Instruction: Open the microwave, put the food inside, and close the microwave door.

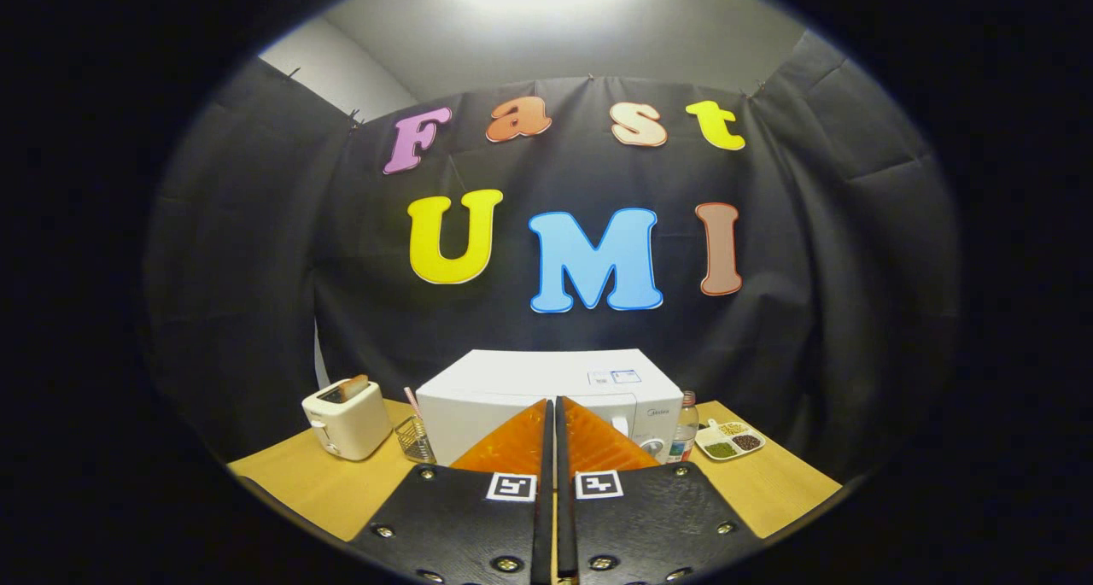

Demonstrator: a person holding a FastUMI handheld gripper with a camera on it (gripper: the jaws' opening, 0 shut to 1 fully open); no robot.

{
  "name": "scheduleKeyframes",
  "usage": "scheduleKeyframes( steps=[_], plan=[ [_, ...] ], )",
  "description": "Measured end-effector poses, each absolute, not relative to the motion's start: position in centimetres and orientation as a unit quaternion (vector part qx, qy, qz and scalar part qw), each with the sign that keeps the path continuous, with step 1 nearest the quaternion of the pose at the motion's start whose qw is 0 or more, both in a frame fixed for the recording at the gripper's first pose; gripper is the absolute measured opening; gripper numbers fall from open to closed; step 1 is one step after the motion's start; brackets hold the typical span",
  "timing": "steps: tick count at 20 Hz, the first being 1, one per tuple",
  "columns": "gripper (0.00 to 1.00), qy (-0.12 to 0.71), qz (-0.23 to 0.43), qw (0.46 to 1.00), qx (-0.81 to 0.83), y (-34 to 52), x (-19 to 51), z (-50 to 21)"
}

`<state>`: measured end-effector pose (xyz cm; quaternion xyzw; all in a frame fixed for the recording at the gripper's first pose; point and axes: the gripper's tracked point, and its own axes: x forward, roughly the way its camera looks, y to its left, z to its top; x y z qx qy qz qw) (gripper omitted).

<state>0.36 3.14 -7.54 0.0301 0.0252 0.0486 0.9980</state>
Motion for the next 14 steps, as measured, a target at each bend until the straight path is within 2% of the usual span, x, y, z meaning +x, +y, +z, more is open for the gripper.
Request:
scheduleKeyframes(
  steps=[6,7,9,10,11,12,14],
  plan=[
    [0.04,-0.011,0.039,0.999,0.026,2.9,-2.0,-2.6],
    [0.14,-0.011,0.039,0.999,0.030,3.1,-2.2,-2.3],
    [0.61,-0.011,0.026,0.999,0.039,2.7,-2.2,-2.0],
    [0.73,-0.010,0.020,0.999,0.035,2.6,-2.3,-2.1],
    [0.92,-0.009,0.012,1.000,0.026,2.6,-2.2,-2.2],
    [0.98,-0.009,0.000,1.000,0.013,2.3,-2.0,-2.3],
    [0.99,-0.008,-0.008,1.000,-0.011,2.1,-1.9,-2.6]
  ],
)
